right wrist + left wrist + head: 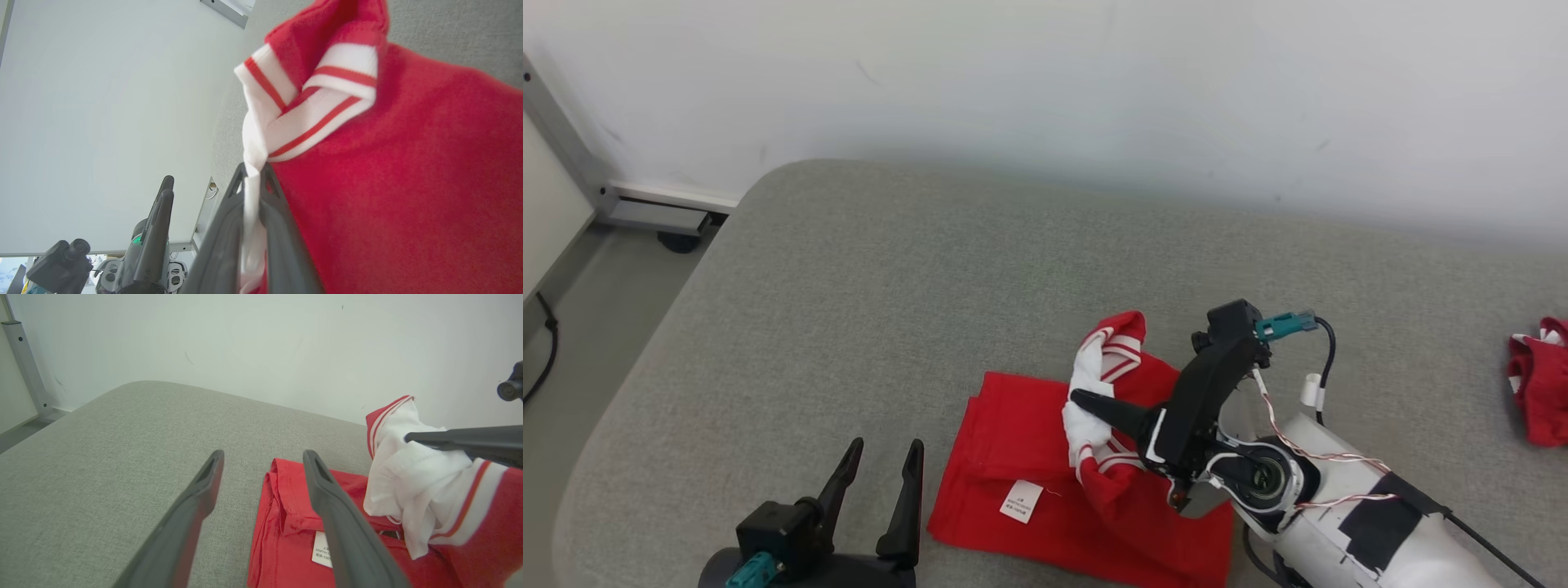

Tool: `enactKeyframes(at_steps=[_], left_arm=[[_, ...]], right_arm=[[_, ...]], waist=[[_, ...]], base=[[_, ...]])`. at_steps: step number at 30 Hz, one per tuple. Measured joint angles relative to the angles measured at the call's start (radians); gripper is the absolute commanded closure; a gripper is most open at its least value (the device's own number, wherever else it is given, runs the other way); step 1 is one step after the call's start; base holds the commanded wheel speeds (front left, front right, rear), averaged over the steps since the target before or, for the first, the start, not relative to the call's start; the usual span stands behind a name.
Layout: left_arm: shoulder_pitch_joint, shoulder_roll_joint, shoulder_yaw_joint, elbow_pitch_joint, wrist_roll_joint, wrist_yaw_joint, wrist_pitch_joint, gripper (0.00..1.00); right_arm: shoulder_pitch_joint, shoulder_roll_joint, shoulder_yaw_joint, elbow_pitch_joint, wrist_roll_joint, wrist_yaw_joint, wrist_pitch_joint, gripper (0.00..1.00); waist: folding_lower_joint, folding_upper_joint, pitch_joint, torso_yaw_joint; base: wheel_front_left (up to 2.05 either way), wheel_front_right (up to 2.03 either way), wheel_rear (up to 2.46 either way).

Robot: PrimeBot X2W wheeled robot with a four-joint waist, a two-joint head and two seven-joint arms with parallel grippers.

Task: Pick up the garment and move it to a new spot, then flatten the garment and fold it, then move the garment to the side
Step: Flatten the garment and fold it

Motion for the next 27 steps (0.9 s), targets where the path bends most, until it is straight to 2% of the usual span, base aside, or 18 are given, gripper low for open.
enactKeyframes(at_steps=[6, 14, 19, 20, 21, 22, 27], left_arm=[[-0.002, -0.005, -0.002, 0.007, 0.000, -0.001, 0.000, 0.00], [-0.037, -0.014, -0.003, 0.018, 0.000, -0.009, 0.000, 0.00], [-0.038, -0.022, -0.005, 0.025, 0.000, -0.010, 0.000, 0.00], [-0.038, -0.022, -0.004, 0.028, 0.000, -0.010, 0.000, 0.00], [-0.039, -0.022, -0.003, 0.031, 0.000, -0.010, 0.000, 0.00], [-0.039, -0.022, 0.000, 0.035, 0.000, -0.009, -0.001, 0.00], [-0.039, -0.017, 0.004, 0.042, 0.000, -0.009, -0.001, 0.00]], right_arm=[[-0.041, 0.056, 0.009, 0.068, -0.017, -0.016, -0.023, 1.00], [-0.068, 0.079, 0.011, 0.162, -0.017, -0.015, -0.044, 1.00], [-0.068, 0.087, 0.023, 0.195, -0.016, 0.010, -0.050, 1.00], [-0.069, 0.088, 0.027, 0.198, -0.016, 0.014, -0.049, 0.81], [-0.071, 0.089, 0.032, 0.204, -0.016, 0.021, -0.048, 0.22], [-0.077, 0.092, 0.037, 0.214, -0.016, 0.024, -0.048, 0.00], [-0.101, 0.095, 0.028, 0.240, -0.014, 0.048, -0.063, 0.00]], waist=[[0.0000, 0.0001, 0.018, 0.024], [0.0000, 0.0000, 0.035, 0.041], [0.0000, 0.0000, 0.040, 0.045], [0.0000, 0.0000, 0.040, 0.044], [0.0000, 0.0000, 0.040, 0.044], [0.0000, 0.0000, 0.040, 0.042], [0.0000, 0.0001, 0.034, 0.024]], base=[[0.00, 0.00, 0.00], [0.00, 0.00, 0.00], [0.00, 0.00, 0.00], [0.00, 0.00, 0.00], [0.00, 0.00, 0.00], [0.00, 0.00, 0.00], [0.00, 0.00, 0.00]])
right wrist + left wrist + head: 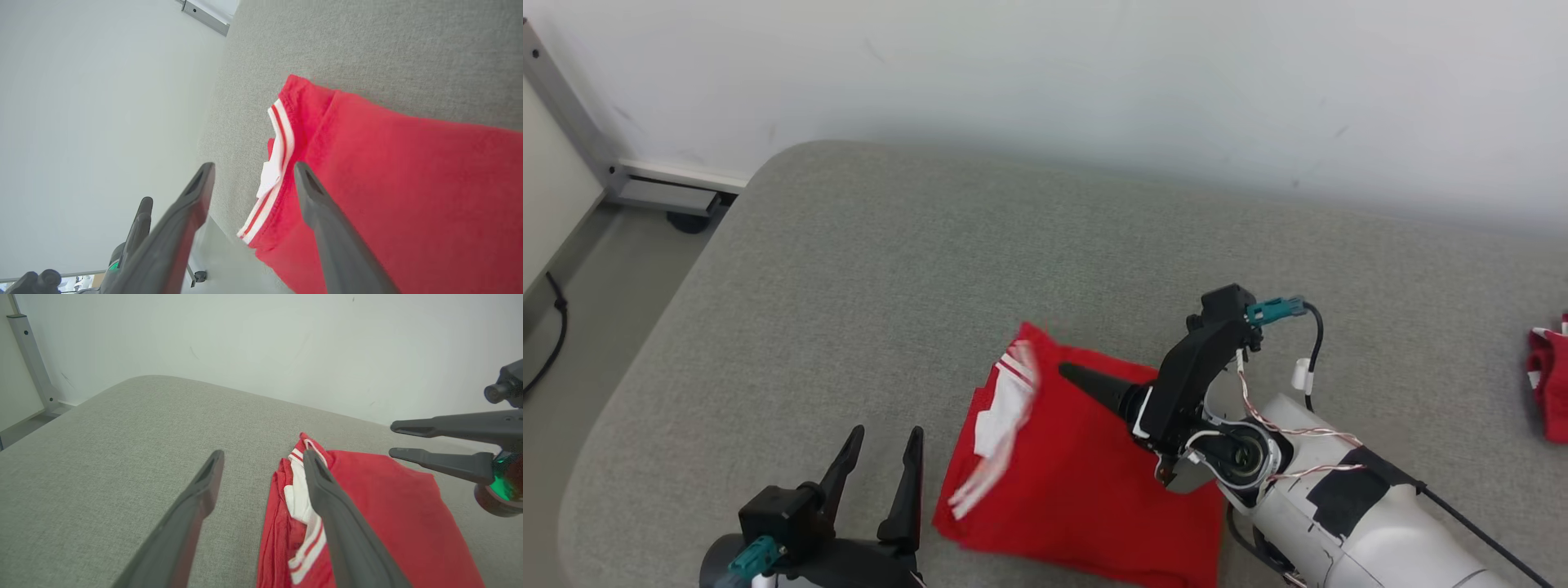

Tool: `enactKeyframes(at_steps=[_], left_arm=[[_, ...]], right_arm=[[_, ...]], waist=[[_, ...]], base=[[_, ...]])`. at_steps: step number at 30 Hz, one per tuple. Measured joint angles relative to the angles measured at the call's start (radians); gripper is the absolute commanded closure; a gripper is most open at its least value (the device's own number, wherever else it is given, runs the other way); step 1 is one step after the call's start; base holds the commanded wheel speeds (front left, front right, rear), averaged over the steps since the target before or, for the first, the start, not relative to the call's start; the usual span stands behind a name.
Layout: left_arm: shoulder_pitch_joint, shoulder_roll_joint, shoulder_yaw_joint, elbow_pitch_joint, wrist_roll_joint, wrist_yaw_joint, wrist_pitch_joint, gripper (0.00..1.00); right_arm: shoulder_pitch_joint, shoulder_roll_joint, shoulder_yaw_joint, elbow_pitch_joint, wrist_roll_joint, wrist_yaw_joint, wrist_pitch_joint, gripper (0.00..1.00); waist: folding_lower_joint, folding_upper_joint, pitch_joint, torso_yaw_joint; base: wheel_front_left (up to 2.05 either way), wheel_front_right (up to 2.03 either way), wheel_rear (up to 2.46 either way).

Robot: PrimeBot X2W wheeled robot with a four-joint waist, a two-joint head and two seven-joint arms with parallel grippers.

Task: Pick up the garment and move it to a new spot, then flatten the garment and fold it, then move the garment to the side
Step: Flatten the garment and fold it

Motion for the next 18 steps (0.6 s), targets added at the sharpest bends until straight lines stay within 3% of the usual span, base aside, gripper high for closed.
enactKeyframes(at_steps=[5, 11, 18], left_arm=[[0.001, 0.002, 0.001, 0.002, 0.000, 0.000, 0.000, 0.00], [0.006, 0.015, 0.001, -0.001, 0.003, 0.000, -0.001, 0.00], [0.028, 0.033, 0.004, -0.009, 0.038, 0.002, -0.002, 0.00]], right_arm=[[-0.005, -0.015, -0.011, 0.014, -0.015, 0.016, -0.035, 0.00], [-0.001, -0.137, 0.049, 0.027, -0.141, 0.016, -0.082, 0.00], [0.019, -0.184, 0.122, 0.044, -0.222, -0.003, -0.083, 0.00]], waist=[[0.0000, -0.0001, -0.010, -0.024], [-0.0002, 0.0000, -0.022, -0.056], [-0.0001, -0.0001, -0.033, -0.094]], base=[[0.00, 0.00, 0.00], [0.00, 0.00, 0.00], [0.00, 0.00, 0.00]])
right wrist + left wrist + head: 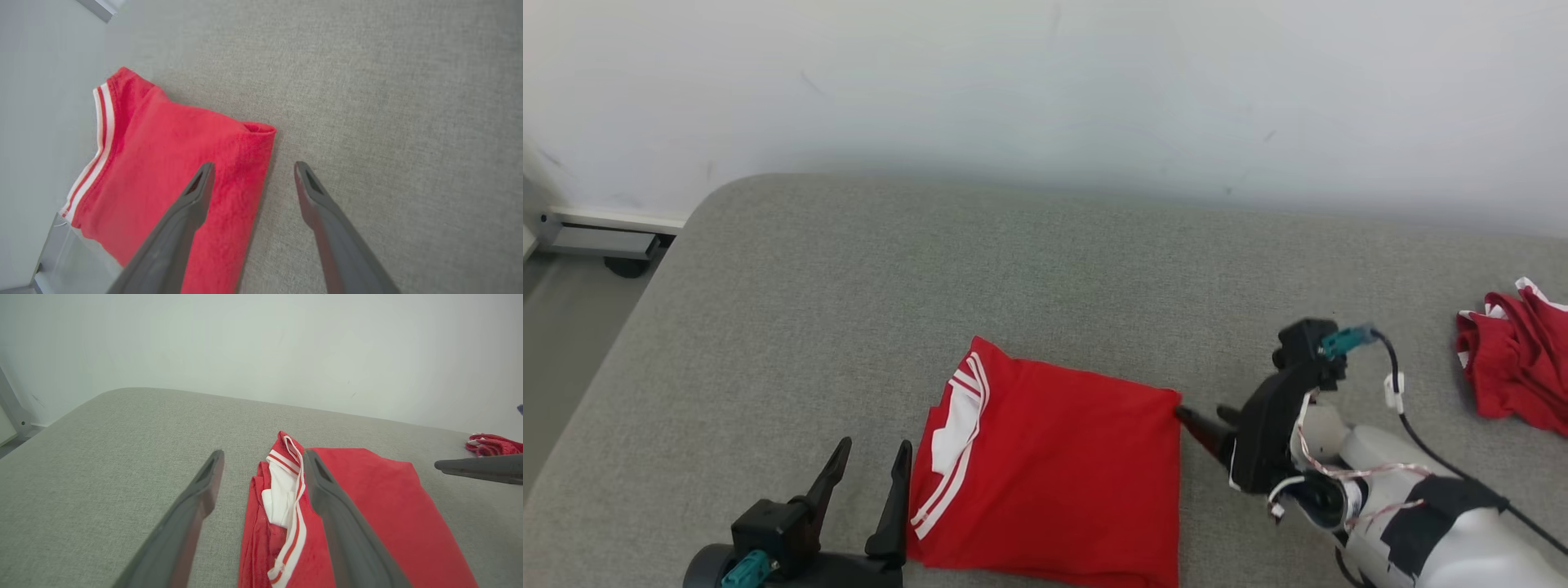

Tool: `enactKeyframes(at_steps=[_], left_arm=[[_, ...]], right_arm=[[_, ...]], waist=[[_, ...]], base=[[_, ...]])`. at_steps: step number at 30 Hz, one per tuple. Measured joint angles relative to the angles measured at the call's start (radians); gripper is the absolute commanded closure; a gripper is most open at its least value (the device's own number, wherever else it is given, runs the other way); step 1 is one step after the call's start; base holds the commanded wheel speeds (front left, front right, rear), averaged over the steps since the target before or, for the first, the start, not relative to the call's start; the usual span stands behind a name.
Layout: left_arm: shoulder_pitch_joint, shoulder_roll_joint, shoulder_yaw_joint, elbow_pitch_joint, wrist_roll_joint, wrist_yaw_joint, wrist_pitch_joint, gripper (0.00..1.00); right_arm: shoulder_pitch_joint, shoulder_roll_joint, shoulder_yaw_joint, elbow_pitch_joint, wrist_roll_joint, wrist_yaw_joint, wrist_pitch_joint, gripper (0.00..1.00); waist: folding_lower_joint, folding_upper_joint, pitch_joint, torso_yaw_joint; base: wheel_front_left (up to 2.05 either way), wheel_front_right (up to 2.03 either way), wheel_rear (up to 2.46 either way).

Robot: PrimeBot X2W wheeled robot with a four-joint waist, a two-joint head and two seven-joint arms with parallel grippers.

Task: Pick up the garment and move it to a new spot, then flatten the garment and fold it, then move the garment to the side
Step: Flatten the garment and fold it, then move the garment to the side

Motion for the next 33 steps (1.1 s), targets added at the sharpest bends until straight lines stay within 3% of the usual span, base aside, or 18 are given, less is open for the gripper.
enactKeyframes(at_steps=[21, 22, 24, 25, 26, 33], left_arm=[[-0.003, -0.024, -0.008, -0.012, 0.004, 0.001, -0.007, 0.00], [-0.003, -0.024, -0.008, -0.012, 0.004, 0.001, -0.007, 0.00], [-0.004, -0.025, -0.007, -0.012, 0.002, 0.001, -0.007, 0.00], [-0.004, -0.026, -0.006, -0.012, 0.001, 0.001, -0.007, 0.00], [-0.004, -0.026, -0.005, -0.012, -0.001, 0.001, -0.007, 0.00], [-0.007, -0.032, 0.002, -0.003, -0.007, 0.001, -0.007, 0.00]], right_arm=[[0.058, 0.044, 0.032, 0.043, 0.044, -0.049, 0.139, 0.00], [0.058, 0.044, 0.032, 0.043, 0.044, -0.049, 0.139, 0.04], [0.058, 0.050, 0.030, 0.044, 0.057, -0.049, 0.154, 0.54], [0.058, 0.053, 0.029, 0.044, 0.064, -0.049, 0.162, 0.71], [0.058, 0.057, 0.029, 0.045, 0.071, -0.049, 0.178, 1.00], [0.052, 0.063, 0.003, 0.053, 0.097, -0.042, 0.188, 1.00]], waist=[[0.0000, 0.0000, 0.018, 0.036], [0.0000, 0.0000, 0.018, 0.036], [0.0000, 0.0000, 0.022, 0.037], [0.0000, 0.0000, 0.023, 0.038], [0.0000, 0.0000, 0.027, 0.038], [0.0002, 0.0000, 0.039, 0.034]], base=[[0.00, 0.00, 0.00], [0.00, 0.00, 0.00], [0.00, 0.00, 0.00], [0.00, 0.00, 0.00], [0.00, 0.00, 0.00], [0.00, 0.00, 0.00]])
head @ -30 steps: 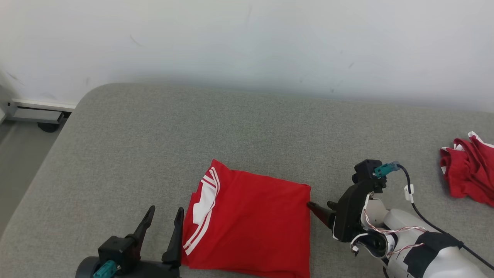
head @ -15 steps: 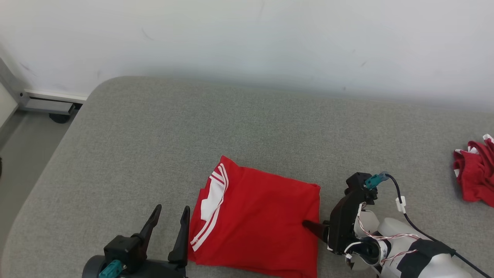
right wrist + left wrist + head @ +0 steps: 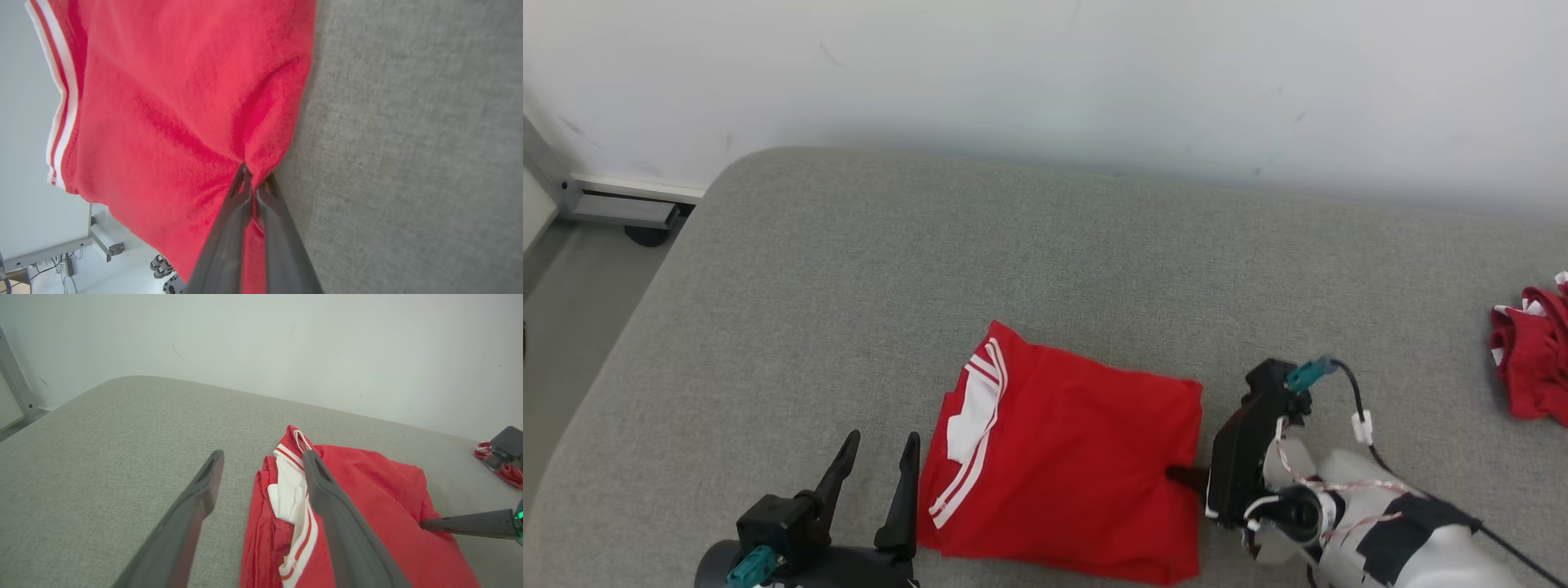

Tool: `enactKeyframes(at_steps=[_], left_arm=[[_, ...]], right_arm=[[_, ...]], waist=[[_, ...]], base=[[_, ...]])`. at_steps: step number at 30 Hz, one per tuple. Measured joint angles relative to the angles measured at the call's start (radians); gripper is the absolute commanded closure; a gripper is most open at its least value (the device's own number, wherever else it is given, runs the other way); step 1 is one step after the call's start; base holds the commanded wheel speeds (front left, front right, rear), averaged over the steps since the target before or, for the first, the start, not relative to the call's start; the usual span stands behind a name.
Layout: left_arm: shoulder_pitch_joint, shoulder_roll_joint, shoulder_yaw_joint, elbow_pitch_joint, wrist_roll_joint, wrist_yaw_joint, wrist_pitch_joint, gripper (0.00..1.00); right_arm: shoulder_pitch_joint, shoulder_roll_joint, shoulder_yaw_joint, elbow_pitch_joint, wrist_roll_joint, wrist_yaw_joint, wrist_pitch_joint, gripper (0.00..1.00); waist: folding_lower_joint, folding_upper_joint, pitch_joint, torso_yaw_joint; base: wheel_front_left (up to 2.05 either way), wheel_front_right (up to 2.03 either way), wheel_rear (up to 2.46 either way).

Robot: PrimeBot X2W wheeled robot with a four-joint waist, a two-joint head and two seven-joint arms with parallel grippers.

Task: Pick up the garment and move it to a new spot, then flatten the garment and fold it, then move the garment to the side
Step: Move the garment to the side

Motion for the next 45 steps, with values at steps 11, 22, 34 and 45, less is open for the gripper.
enactKeyframes(at_steps=[11, 22, 34, 45], left_arm=[[0.001, 0.009, 0.015, 0.001, -0.004, 0.000, -0.001, 0.00], [-0.001, 0.016, 0.018, -0.026, -0.004, -0.002, -0.001, 0.00], [-0.040, 0.027, 0.023, -0.034, -0.003, -0.012, -0.001, 0.00], [-0.042, 0.030, 0.018, -0.035, -0.003, -0.021, -0.001, 0.00]], right_arm=[[-0.171, -0.096, -0.038, 0.029, -0.021, 0.008, -0.001, 1.00], [-0.303, -0.212, -0.057, 0.087, -0.066, -0.020, 0.013, 1.00], [-0.402, -0.310, -0.062, 0.129, -0.101, -0.018, 0.026, 1.00], [-0.452, -0.378, -0.040, 0.142, -0.157, -0.018, 0.035, 1.00]], waist=[[0.0000, 0.0000, 0.000, -0.037], [0.0001, 0.0001, 0.057, -0.072], [0.0000, 0.0001, 0.109, -0.134], [-0.0001, 0.0000, 0.123, -0.170]], base=[[0.00, 0.00, 0.00], [0.00, 0.00, 0.00], [0.00, 0.00, 0.00], [0.00, 0.00, 0.00]])
